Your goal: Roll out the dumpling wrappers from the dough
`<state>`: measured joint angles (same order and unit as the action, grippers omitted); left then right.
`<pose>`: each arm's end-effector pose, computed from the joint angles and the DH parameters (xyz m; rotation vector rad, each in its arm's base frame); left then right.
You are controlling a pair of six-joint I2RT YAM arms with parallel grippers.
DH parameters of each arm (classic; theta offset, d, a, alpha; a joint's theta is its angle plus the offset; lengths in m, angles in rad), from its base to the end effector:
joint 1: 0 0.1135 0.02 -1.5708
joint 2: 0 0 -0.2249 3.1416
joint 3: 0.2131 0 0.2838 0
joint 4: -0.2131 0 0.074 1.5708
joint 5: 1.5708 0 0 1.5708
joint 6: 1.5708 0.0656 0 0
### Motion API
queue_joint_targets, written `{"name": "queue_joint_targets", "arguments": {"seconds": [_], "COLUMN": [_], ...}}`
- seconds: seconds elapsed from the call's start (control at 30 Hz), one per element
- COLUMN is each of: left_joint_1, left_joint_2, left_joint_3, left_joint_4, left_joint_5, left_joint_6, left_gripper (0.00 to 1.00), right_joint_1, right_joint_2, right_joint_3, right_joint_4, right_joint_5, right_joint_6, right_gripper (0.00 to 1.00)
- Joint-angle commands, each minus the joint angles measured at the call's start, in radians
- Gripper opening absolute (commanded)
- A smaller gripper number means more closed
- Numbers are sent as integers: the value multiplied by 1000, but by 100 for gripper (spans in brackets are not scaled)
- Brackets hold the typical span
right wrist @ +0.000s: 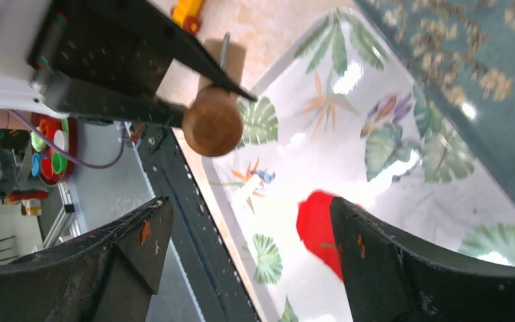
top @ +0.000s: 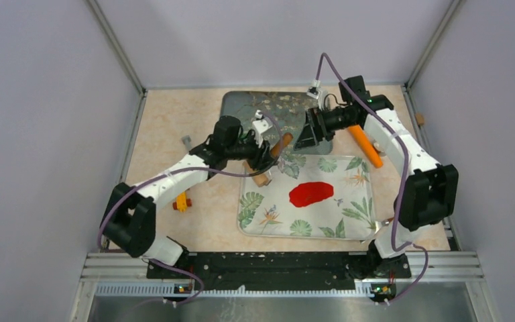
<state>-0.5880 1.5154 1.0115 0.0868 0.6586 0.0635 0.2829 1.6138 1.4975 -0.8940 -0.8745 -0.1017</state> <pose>0.3060 -0.2522 0.2057 1.0511 1.7355 -0.9878 0.3449 0.1527 0.2673 -0.7811 2.3104 1.1881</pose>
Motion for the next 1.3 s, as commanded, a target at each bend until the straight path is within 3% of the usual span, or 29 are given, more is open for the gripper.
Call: {"name": "queue_joint_targets", "arguments": {"seconds": [0.0,0.17,0.3,0.4,0.47,0.57,0.73,0.93,1.07,1.17,1.27], "left_joint_1": [15,55,98,139,172,216,232,254,263,266,269], "left_joint_2": [-166,-285,-297,-230,-188,-168,-33,37,31,7,-19], "left_joint_3": [0,-34,-41,-17,-24,-61,-25,-1,10,6,6], "left_joint_4": [-436,-619,-729,-862,-911,-899,-920,-904,-919,-936,-949], "left_joint_5": [-95,-311,-458,-500,-507,-522,-482,-441,-472,-492,-481], "left_joint_6": [153,138,39,-49,-114,-154,-149,-154,-142,-128,-99], "left_gripper": [0,0,0,0,0,0,2,18,40,51,56], "right_joint_1": [-14,-78,-151,-221,-320,-474,-539,-551,-571,-580,-585], "right_joint_2": [30,6,-35,-72,-67,-38,71,187,266,325,371], "right_joint_3": [163,137,109,56,37,28,43,18,70,125,167], "right_joint_4": [44,38,-22,-49,-62,-41,-6,123,178,185,188], "right_joint_5": [-125,-93,152,363,455,488,620,687,731,749,750], "right_joint_6": [20,11,-73,-151,-170,-150,-171,-180,-168,-176,-182], "right_gripper": [89,88,87,86,78,63,59,54,52,51,50]}}
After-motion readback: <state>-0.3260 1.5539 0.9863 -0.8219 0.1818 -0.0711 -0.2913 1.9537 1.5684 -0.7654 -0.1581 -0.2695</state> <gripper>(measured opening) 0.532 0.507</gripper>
